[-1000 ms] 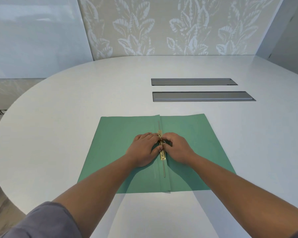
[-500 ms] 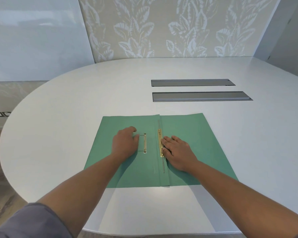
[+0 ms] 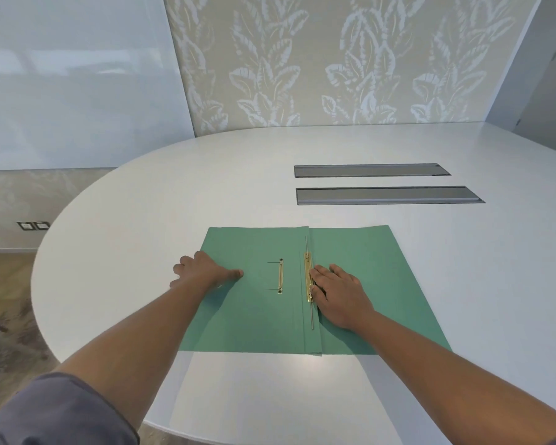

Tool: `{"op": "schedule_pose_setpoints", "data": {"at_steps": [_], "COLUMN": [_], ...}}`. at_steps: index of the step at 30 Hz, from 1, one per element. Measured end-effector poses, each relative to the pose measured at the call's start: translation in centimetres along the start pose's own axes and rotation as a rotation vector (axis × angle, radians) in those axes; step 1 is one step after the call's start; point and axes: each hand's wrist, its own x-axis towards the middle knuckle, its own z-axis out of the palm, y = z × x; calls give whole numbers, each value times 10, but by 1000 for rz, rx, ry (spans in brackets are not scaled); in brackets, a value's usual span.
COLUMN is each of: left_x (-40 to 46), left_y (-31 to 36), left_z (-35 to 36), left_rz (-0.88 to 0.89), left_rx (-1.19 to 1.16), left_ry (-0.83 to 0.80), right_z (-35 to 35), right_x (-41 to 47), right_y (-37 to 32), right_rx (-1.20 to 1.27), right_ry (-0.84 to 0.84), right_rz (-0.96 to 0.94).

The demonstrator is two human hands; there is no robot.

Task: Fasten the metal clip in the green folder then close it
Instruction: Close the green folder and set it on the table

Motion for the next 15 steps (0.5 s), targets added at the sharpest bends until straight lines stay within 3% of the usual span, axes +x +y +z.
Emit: {"op": "schedule_pose_setpoints", "data": {"at_steps": [9, 15], "left_x": [18, 7], "left_y": [-24, -11], "left_z": [-25, -45], "left_rz": [-24, 22], "left_rx": [-329, -309], "left_ry": [-99, -93], "right_z": [2, 3], "right_x": [0, 0], "right_y": [1, 2], "right_rx": [-9, -11], "right_ry": [-6, 2], "right_rz": [-6, -9]}}
